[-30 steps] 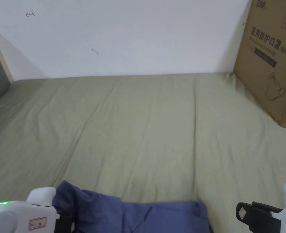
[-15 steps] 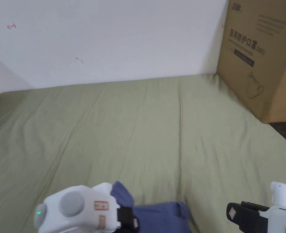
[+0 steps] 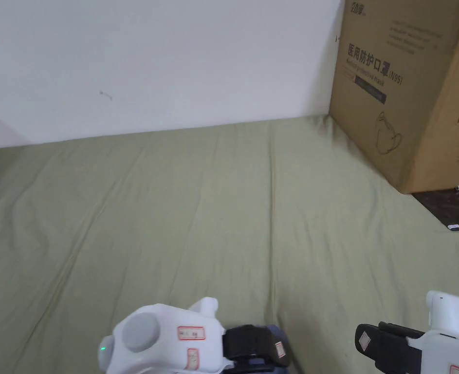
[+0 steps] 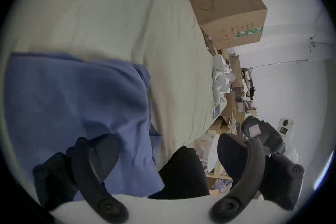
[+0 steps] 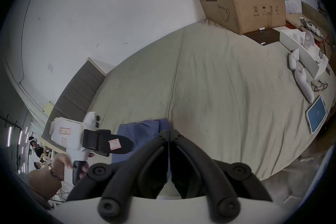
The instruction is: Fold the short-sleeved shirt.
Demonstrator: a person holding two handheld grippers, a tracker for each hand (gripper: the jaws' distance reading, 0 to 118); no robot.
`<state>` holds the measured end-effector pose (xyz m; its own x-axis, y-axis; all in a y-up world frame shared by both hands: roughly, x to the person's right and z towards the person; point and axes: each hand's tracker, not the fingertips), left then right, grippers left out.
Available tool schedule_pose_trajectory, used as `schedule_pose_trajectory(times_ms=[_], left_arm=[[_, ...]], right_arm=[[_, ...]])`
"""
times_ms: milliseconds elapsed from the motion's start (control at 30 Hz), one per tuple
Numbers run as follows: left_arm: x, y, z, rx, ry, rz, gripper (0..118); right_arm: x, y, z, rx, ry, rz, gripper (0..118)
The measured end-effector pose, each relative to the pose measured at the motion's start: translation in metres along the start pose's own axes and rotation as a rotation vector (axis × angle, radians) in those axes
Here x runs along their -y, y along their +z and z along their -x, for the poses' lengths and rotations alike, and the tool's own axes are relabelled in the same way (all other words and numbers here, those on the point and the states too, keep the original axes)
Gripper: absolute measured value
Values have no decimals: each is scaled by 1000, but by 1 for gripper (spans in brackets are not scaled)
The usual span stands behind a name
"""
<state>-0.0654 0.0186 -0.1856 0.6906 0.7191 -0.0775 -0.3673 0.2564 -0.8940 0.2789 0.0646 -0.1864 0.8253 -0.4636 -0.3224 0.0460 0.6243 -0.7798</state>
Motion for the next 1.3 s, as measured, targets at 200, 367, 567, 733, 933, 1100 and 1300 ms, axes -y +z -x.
schedule_pose_trajectory(times_ms=[200,367,567,733,933,1100,1300], left_arm=[[17,39,-12,-181,-219,-109,3],[18,-14,-6,-164,-163,32,3],[22,-104,1,-177,-170,172,2],[29,-119,9,-124,-66,146,1],[24,-46,-4,-57,-105,7,1],[22,77,-16,-100,-186,-298,1],[48,185,1,-179,-172,-580,1]], right_arm=[[-5,4,-2,4,1,-25,1],[-4,4,-5,12,-7,-26,1],[0,10,-5,4,-15,-26,1],[0,13,-5,11,-15,-24,1],[-3,21,0,-3,-17,-35,1],[-11,35,10,-5,13,-70,1],[-15,42,17,-7,23,-119,1]])
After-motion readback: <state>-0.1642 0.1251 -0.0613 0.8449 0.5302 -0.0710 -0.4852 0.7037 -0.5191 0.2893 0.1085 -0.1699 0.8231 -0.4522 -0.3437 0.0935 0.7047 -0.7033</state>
